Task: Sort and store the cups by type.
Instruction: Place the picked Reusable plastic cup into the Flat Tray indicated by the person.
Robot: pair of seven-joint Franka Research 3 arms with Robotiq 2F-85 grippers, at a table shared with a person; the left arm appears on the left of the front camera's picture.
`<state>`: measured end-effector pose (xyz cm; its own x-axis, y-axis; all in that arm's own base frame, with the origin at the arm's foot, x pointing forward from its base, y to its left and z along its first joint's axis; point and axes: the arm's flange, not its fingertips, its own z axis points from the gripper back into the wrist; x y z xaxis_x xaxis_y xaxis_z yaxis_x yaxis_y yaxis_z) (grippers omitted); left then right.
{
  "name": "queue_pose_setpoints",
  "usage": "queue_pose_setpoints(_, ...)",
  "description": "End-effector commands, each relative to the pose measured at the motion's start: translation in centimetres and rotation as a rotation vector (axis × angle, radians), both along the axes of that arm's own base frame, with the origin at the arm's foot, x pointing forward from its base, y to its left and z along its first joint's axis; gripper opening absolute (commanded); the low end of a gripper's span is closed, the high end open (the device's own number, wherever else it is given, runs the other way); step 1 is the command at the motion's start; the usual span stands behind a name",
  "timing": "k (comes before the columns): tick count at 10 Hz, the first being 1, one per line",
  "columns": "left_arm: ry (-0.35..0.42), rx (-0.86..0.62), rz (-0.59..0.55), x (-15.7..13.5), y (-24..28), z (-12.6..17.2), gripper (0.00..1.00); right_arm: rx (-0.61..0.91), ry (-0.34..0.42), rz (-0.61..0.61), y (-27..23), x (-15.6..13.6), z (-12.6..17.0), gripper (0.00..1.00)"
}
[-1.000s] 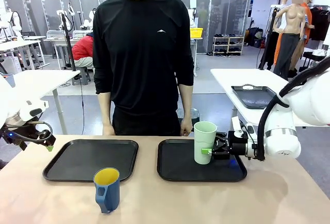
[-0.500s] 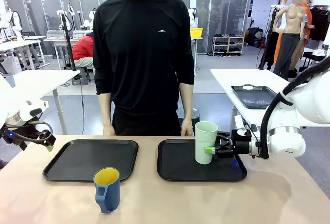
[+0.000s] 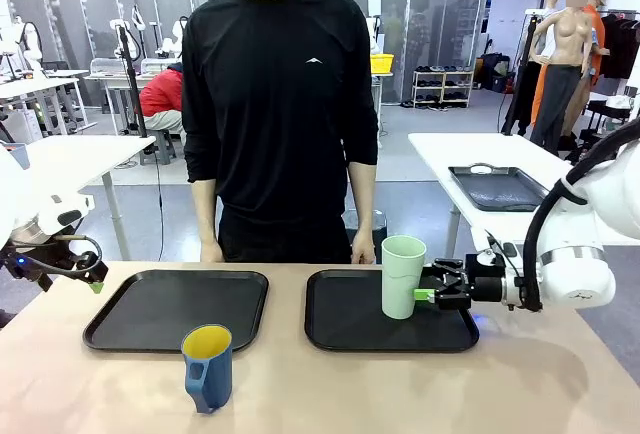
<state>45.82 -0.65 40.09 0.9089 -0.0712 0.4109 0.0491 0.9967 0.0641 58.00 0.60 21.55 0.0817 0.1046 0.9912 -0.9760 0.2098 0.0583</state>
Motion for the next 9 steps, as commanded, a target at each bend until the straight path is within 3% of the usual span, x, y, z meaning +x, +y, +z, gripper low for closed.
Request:
queue_pose_setpoints(1, 0.001, 0.000, 0.002, 0.1, 0.1, 0.0, 1.00, -0.001, 0.018, -0.019, -1.6, -1.3, 1.1, 1.00)
queue_pose_setpoints(5, 0.001, 0.000, 0.002, 0.1, 0.1, 0.0, 1.00, -0.039, 0.003, -0.075, -4.6, -3.0, 2.0, 1.00)
queue_pose_setpoints(9, 0.001, 0.000, 0.002, 0.1, 0.1, 0.0, 1.00, -0.022, 0.006, -0.069, -4.7, -2.1, 1.3, 1.00)
